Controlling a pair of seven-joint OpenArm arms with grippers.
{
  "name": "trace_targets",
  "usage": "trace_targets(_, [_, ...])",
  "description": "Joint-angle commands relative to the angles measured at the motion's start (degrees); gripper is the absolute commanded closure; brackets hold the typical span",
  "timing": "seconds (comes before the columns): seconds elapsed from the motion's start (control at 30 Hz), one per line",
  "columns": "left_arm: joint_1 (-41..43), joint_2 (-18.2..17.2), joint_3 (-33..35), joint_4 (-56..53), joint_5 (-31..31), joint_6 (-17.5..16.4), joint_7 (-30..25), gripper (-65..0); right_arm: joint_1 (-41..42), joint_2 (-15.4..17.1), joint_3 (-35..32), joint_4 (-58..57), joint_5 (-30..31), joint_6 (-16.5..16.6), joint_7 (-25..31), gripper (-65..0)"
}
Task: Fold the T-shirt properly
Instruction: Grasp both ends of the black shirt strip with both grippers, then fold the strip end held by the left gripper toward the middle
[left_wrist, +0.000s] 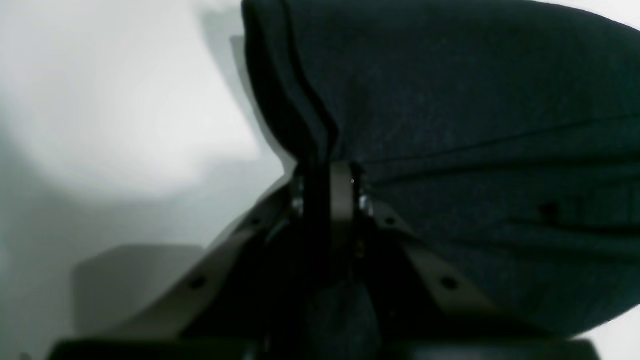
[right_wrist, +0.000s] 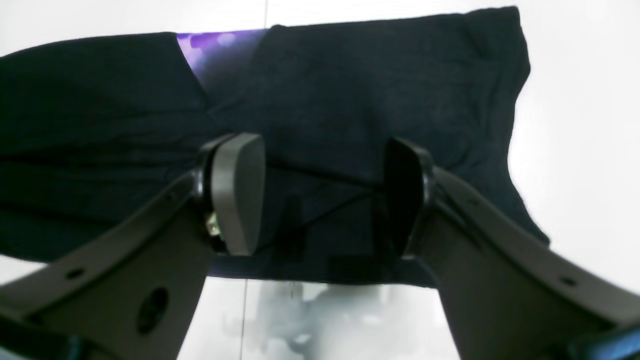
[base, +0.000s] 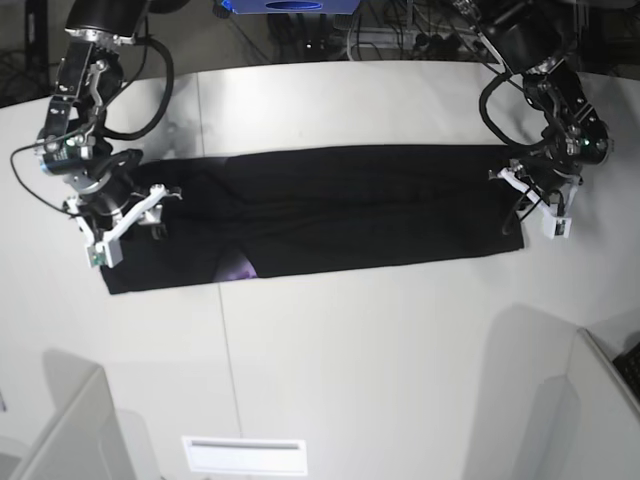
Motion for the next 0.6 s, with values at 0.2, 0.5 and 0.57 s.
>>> trace_targets(0.2, [-0.43,-3.87,0.04,6.51,1.00,0.42,-1.95,0.0,-0.54,0.63,0.57,1.88,0.49,0.19,1.42,-36.2])
trace_targets(0.5, [4.49,-3.96,3.91,18.47,0.92,0.42,-1.51,0.0,-0.19,-0.51,2.85,2.06,0.58,0.10,1.51,-36.0])
trace_targets(0.57, [5.64,-3.52,6.99,19.96,0.92,0.42,-1.51,0.0,1.04,-2.62,6.89,2.06,0.58,0.10,1.24,-36.2])
